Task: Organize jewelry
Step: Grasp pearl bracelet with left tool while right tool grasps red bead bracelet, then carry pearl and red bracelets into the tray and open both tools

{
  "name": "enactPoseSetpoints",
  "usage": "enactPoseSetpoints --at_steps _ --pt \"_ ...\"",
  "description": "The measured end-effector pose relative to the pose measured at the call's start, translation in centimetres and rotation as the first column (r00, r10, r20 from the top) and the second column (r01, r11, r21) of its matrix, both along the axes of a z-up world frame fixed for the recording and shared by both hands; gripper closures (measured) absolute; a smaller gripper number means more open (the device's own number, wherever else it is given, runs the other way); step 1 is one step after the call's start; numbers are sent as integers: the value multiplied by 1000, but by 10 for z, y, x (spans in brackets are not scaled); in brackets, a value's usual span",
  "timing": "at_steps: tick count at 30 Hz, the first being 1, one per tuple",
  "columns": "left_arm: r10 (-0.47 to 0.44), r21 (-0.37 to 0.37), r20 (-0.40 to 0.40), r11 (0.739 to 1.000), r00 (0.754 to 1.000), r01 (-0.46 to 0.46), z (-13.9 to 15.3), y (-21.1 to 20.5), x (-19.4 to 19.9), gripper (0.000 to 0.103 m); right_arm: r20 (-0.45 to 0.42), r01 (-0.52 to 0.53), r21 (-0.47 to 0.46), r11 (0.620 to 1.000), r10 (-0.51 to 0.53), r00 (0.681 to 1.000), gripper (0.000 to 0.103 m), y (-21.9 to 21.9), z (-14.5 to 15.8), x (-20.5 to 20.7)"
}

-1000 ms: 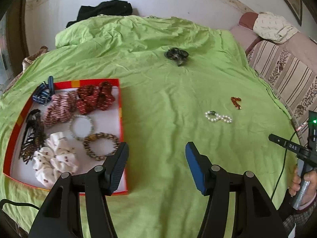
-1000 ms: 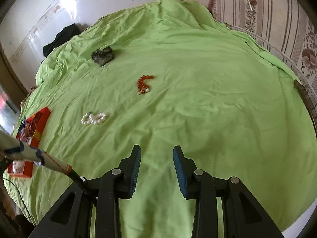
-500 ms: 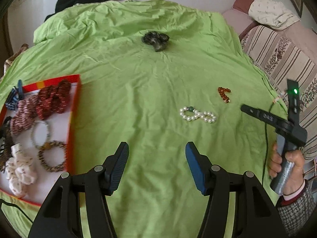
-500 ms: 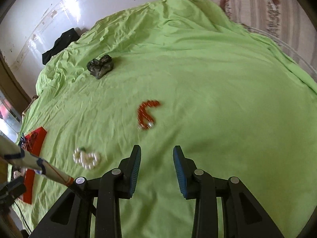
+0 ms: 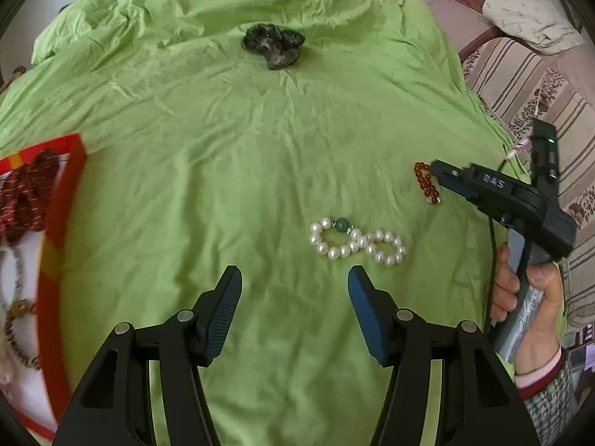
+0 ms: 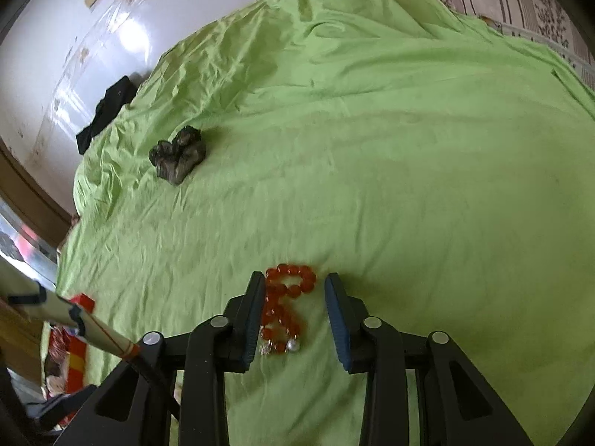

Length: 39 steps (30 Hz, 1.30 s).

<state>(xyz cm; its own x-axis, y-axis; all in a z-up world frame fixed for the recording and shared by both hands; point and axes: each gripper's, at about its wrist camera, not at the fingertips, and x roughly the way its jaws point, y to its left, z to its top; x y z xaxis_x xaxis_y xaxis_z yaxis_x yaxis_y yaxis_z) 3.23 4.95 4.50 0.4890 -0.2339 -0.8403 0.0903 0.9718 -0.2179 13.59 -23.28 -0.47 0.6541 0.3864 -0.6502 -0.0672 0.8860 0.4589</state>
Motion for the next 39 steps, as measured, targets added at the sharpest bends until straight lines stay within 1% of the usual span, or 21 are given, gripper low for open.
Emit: enactPoseSetpoints --at_steps 1,2,5,8,12,13,14,15,16,17,18,19,22,25,32,36,39 --pt "-1 -3 -6 1000 1000 1 -3 -2 4 45 -5 -1 6 1000 1 1000 94 -2 0 1" --pt "-2 -8 -13 1000 1000 2 -5 -5 8 45 -9 9 17 1000 -9 1000 94 -6 0 0" --pt "-8 -21 -19 1000 1000 8 -9 -12 17 45 -10 41 2 999 -41 999 94 -14 4 -4" --pt "-30 -54 -44 998 999 27 -15 -21 28 45 -11 63 -2 998 -63 998 94 -25 7 -11" --pt "-64 -77 -63 995 996 59 -19 -36 40 45 -13 63 -4 998 -63 998 94 -33 7 -13" --pt "-68 -76 -63 995 996 63 -20 -39 42 46 -14 63 -6 998 -63 998 94 -35 7 -13" --pt "-72 -74 -64 995 995 68 -20 -42 43 51 -14 62 -9 998 -63 998 94 -35 7 -13" --pt "-78 -71 -68 995 995 73 -20 -44 43 66 -16 60 -11 998 -61 998 94 -35 7 -14" --pt "-85 -84 -76 993 993 79 -20 -44 43 74 -17 59 -13 998 -60 998 94 -35 6 -14" --pt "-88 -100 -80 992 993 79 -20 -43 41 79 -18 58 -15 998 -58 998 94 -35 6 -15" --pt "-91 -110 -82 991 992 82 -19 -42 39 90 -18 54 -18 998 -55 998 94 -35 5 -16" --pt "-95 -118 -80 989 992 85 -16 -41 36 93 -17 52 -23 998 -52 998 94 -35 5 -17" --pt "-95 -143 -58 986 994 86 -3 -33 21 94 -8 43 -27 999 -44 999 94 -35 7 -21" --pt "-96 -168 -17 982 995 91 14 -20 1 94 8 38 -29 999 -38 999 94 -35 12 -27" --pt "-67 -212 66 974 996 80 53 6 -40 94 77 12 -30 999 -10 997 94 -27 35 -53" --pt "-41 -181 107 982 993 60 71 18 -65 94 112 -24 -15 1000 25 993 94 -17 49 -72" --pt "-35 -146 130 988 991 54 78 23 -82 94 137 -51 -7 999 52 989 94 -8 59 -88"
